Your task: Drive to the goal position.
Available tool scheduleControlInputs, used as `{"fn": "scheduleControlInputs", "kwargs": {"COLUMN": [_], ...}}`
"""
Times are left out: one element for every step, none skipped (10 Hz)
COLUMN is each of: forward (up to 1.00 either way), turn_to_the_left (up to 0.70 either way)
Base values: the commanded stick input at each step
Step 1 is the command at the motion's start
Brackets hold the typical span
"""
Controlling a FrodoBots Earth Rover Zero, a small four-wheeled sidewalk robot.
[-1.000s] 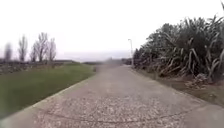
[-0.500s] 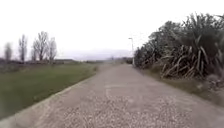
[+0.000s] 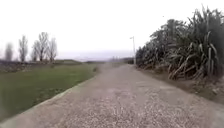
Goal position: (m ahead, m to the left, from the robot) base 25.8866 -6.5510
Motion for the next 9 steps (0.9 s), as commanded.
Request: {"fn": "scheduleControlInputs", "kwargs": {"forward": [0.85,0.85,0.85,0.85,0.85,0.85,0.85,0.85,0.85], "turn_to_the_left": [-0.33,-0.33,0.0,0.0,0.0,0.0,0.0,0.0,0.0]}}
